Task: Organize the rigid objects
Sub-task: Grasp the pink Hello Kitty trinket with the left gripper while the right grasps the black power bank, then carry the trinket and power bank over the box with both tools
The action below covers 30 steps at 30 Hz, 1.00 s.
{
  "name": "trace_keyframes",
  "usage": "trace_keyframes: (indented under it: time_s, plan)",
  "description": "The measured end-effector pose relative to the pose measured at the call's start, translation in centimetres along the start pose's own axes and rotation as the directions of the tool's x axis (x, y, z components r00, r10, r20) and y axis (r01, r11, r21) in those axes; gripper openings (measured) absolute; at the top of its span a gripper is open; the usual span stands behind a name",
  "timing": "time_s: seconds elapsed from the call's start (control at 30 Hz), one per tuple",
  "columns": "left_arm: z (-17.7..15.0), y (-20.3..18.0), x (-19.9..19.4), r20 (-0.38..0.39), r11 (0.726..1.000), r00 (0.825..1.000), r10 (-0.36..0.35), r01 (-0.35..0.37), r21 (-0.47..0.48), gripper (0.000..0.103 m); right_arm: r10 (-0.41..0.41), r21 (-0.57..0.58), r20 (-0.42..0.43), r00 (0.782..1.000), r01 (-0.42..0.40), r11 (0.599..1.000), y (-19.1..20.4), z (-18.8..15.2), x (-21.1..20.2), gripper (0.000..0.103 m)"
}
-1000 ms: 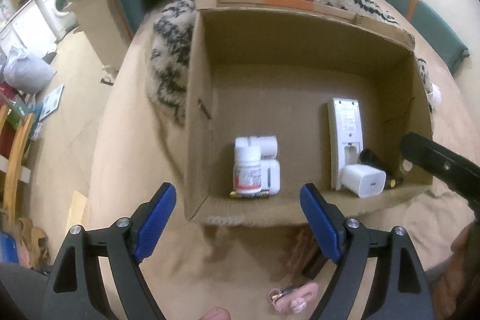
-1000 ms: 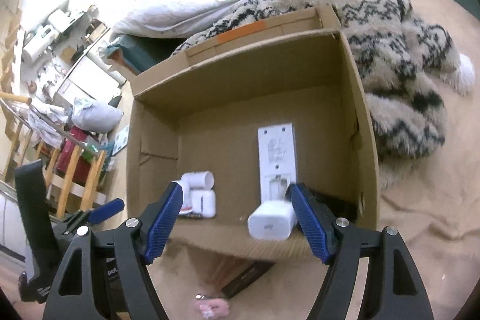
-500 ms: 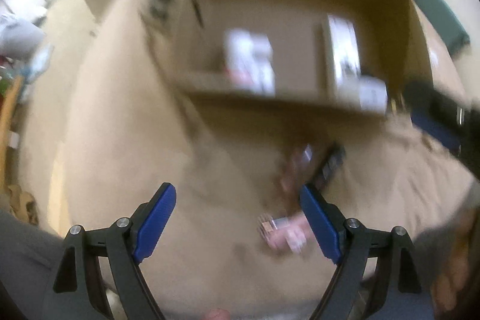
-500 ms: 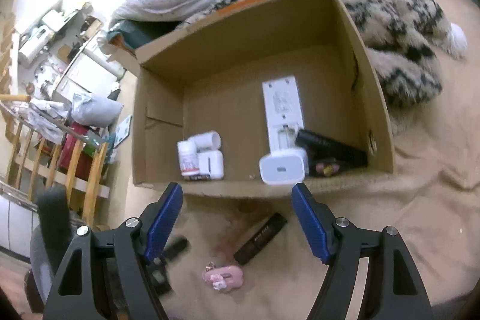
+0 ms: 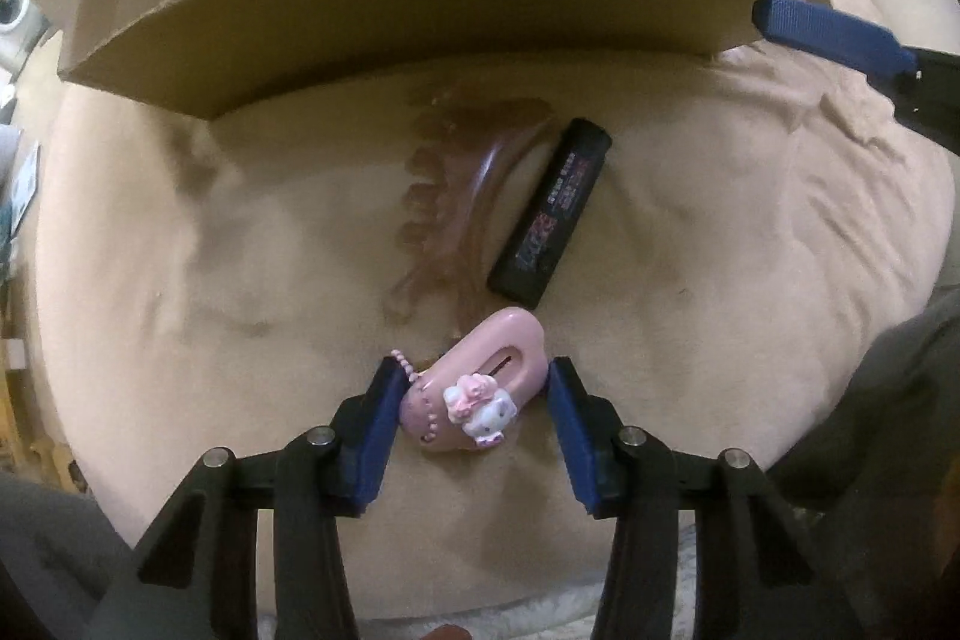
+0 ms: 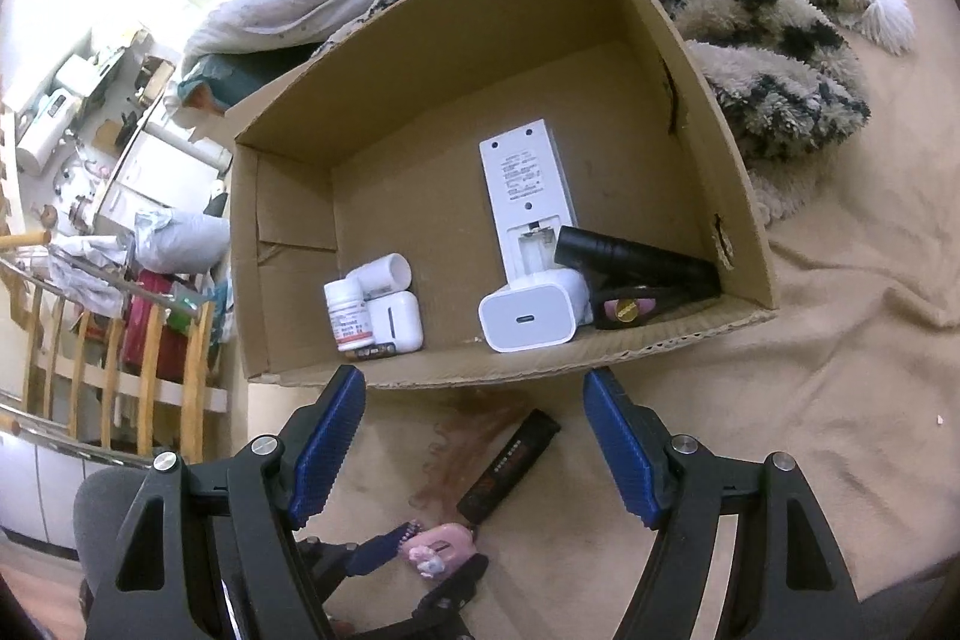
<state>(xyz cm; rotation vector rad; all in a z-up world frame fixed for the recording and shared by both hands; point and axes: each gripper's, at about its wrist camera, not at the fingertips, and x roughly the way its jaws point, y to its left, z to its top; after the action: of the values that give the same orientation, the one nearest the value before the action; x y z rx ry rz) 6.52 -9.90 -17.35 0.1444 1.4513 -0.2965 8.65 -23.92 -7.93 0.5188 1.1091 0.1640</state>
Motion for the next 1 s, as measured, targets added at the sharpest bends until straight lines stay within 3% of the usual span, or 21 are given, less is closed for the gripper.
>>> trace_keyframes:
  time_s: [0.03,0.07,0.13,0.3,0.4,0.5,0.63,0.73,0.83,1.0]
  plan:
    - [0.0,0.0,-0.1,0.002,1.0,1.0,-0.009,0.009,-0.005,0.044,0.002,0.003,-0.001,1.0,-0.002,1.0,-0.1,0.0,0.0,0.079]
    - [0.0,0.2,-0.3,0.002,1.0,1.0,-0.019,0.019,-0.012,0.03,0.003,0.008,-0.004,1.0,-0.003,1.0,-0.2,0.0,0.0,0.079]
    - [-0.1,1.3,-1.3,0.008,0.998,0.999,-0.05,0.05,-0.041,0.029,0.003,0.015,-0.014,1.0,-0.003,1.0,-0.3,0.0,0.0,0.079]
    - [0.6,5.4,-4.2,0.075,0.986,0.996,-0.045,0.056,-0.157,0.028,-0.025,0.009,-0.108,0.994,0.026,1.0,-0.7,-0.5,1.4,0.079]
    - [0.8,7.6,-5.6,0.118,0.968,0.993,-0.017,0.046,-0.245,0.028,-0.064,-0.007,-0.2,0.978,0.064,0.998,-1.0,-1.2,3.2,0.079]
    - [0.8,9.3,-6.0,0.131,0.949,0.991,-0.007,0.048,-0.312,0.028,-0.156,-0.107,-0.261,0.953,0.132,0.986,-0.5,-1.9,4.7,0.079]
    - [0.7,10.9,-6.2,0.132,0.934,0.991,-0.009,0.056,-0.354,0.028,-0.267,-0.309,-0.308,0.913,0.17,0.936,1.3,-2.5,6.8,0.079]
    - [0.7,10.7,-6.2,0.135,0.933,0.991,-0.015,0.062,-0.354,0.028,-0.336,-0.453,-0.327,0.883,0.166,0.876,2.7,-3.0,8.7,0.079]
    - [0.9,10.2,-6.7,0.146,0.941,0.989,-0.002,0.052,-0.335,0.028,-0.369,-0.572,-0.325,0.871,0.13,0.81,4.2,-3.8,10.4,0.079]
    - [1.1,10.0,-7.1,0.165,0.949,0.986,0.027,0.026,-0.314,0.028,-0.397,-0.649,-0.311,0.863,0.113,0.753,5.2,-4.6,12.0,0.101]
